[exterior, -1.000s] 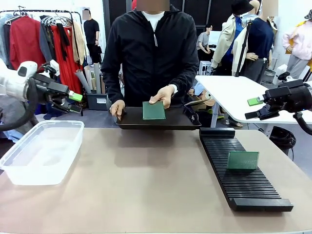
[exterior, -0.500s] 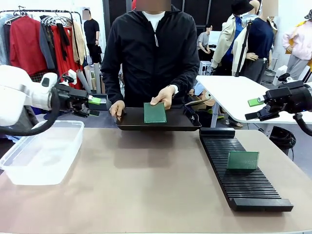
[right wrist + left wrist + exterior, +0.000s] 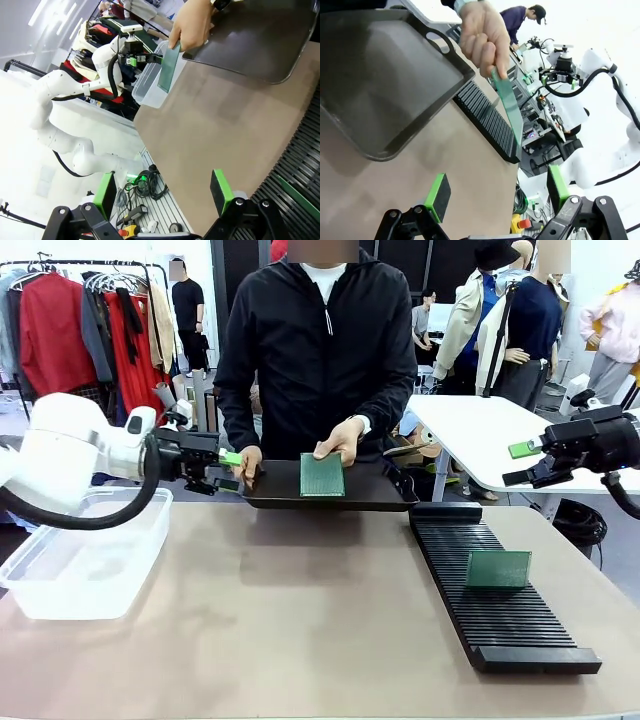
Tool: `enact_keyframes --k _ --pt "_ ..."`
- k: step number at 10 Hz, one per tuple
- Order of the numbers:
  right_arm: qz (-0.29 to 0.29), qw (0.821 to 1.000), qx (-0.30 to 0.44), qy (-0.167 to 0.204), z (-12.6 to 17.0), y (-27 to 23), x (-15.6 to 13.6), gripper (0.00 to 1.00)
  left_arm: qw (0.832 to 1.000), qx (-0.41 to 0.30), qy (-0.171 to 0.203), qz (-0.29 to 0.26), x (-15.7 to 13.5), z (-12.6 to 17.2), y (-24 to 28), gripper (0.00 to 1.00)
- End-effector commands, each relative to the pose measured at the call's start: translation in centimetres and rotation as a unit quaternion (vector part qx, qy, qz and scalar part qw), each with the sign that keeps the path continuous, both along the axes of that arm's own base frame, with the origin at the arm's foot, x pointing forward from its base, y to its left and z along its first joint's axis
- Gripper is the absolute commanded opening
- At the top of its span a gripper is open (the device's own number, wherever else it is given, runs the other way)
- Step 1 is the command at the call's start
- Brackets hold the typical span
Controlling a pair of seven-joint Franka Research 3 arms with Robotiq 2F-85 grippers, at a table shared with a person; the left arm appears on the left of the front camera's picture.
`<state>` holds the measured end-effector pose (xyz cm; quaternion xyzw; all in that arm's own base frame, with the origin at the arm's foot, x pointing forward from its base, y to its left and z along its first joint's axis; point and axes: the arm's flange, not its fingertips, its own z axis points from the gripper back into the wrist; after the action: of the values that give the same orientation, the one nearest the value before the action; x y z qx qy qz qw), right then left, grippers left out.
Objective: Sort PCBs into racks and boxes based on the side picked up.
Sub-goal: Pick up the Blank PCB handed by the Human.
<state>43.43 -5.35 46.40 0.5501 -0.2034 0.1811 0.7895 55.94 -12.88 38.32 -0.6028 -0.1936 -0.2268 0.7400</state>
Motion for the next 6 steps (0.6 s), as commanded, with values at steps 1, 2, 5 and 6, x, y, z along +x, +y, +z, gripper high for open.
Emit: enact_keyframes --k 1,2,5,6 --pt "0.005 1.0 0.005 -0.008 0.0 0.1 0.0 1.0 1.0 -0.002 -0.006 0.005 -1.0 -0.2 -1.1 1.0" --pt "0.005 1.0 0.005 -0.008 0.0 0.1 0.0 1.0 1.0 -0.003 -0.009 0.002 -1.1 -0.5 -1.7 1.0" --pt "0.005 1.0 0.005 -0.008 0.0 0.1 0.0 1.0 0.999 -0.015 -0.027 -0.016 -0.7 -0.6 -4.0 1.0" --pt "0.005 1.0 0.005 -0.008 0.0 0.1 0.0 1.0 0.999 -0.013 -0.033 -0.026 -0.8 -0.7 -4.9 1.0"
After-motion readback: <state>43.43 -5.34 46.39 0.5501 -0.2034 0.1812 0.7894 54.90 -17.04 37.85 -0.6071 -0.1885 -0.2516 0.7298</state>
